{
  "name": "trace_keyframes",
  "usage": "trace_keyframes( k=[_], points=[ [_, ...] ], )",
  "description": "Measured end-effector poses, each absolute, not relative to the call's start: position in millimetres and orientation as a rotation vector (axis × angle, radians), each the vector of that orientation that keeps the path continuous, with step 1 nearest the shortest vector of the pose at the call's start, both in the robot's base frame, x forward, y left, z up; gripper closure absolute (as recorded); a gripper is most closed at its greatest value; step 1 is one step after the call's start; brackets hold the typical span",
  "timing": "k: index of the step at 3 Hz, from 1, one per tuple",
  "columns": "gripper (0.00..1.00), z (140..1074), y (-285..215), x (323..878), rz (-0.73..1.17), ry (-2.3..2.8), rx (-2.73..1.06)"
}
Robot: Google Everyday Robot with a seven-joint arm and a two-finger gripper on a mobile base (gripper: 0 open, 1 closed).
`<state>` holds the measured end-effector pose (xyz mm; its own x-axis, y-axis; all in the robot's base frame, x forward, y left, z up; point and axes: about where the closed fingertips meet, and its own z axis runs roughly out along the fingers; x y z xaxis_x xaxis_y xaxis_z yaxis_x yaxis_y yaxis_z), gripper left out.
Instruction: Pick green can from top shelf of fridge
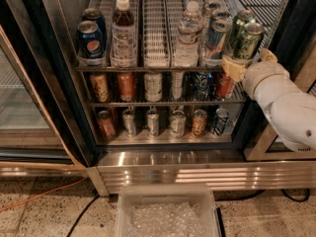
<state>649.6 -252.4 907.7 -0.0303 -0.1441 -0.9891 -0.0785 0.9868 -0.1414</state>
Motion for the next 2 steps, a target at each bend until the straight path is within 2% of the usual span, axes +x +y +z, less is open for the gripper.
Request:
trace_keyframes(
  k=[2],
  points=[
    [0.29, 908, -256, 669, -0.051, 1.606, -0.163]
  ],
)
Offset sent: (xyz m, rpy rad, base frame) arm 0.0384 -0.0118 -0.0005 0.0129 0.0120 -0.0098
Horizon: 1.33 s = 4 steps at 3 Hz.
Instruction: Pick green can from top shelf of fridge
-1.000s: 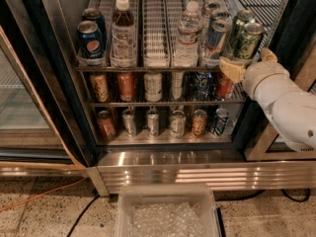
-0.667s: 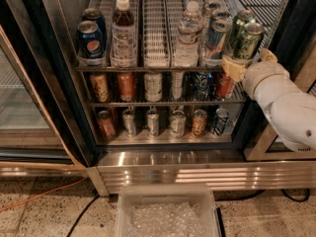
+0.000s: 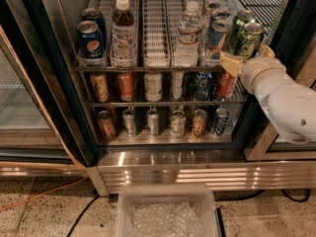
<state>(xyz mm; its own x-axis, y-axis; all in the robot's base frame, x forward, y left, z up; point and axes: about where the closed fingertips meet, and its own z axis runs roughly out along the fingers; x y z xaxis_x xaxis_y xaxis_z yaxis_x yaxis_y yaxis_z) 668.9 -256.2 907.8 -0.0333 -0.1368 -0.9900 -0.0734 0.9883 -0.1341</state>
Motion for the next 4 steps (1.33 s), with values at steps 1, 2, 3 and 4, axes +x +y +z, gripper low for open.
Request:
trace_keyframes(
  k=[1, 2, 3, 4],
  points=[
    [0.28, 908, -264, 684, -0.061, 1.613, -0.152],
    [0.28, 906, -272, 693, -0.071, 1.621, -0.14],
    [0.3, 906, -279, 695, -0.079, 1.623, -0.126],
    [0.29, 906, -279, 695, -0.079, 1.622, -0.126]
  ],
)
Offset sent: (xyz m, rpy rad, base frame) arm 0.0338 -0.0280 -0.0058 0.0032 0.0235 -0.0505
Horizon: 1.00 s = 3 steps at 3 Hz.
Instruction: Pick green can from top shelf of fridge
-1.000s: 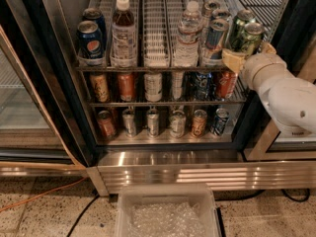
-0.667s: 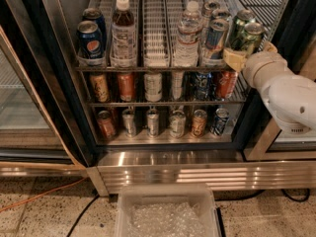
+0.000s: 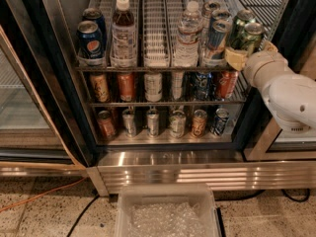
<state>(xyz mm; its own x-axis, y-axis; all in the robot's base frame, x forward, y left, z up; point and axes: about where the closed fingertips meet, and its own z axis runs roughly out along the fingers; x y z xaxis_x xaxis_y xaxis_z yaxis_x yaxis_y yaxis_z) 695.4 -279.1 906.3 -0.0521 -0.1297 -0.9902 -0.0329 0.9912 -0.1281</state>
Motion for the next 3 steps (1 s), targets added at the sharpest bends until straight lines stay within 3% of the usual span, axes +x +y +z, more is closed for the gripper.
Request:
trace_keyframes(
  k=[3],
  points=[
    [0.28, 916, -296, 697, -0.116, 1.608, -0.1]
  ],
)
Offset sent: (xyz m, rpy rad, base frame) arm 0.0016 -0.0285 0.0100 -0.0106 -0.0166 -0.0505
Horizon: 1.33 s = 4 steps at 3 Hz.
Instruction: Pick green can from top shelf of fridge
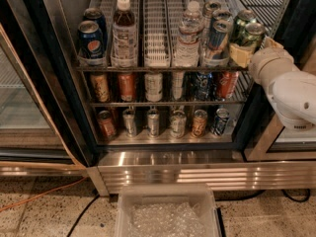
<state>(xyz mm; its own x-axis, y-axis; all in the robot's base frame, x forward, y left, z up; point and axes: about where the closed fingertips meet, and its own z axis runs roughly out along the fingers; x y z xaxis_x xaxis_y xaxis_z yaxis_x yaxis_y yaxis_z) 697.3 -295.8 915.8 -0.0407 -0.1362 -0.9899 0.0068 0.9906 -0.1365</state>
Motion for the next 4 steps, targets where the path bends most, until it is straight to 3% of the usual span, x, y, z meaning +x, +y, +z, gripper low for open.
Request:
trace_keyframes(
  k=[1, 4],
  points=[
    [0.32, 916.5, -294.1, 699.2, -0.12, 1.608, -0.097],
    [0.29, 914.3, -291.1, 708.0, -0.128, 1.619, -0.084]
  ],
)
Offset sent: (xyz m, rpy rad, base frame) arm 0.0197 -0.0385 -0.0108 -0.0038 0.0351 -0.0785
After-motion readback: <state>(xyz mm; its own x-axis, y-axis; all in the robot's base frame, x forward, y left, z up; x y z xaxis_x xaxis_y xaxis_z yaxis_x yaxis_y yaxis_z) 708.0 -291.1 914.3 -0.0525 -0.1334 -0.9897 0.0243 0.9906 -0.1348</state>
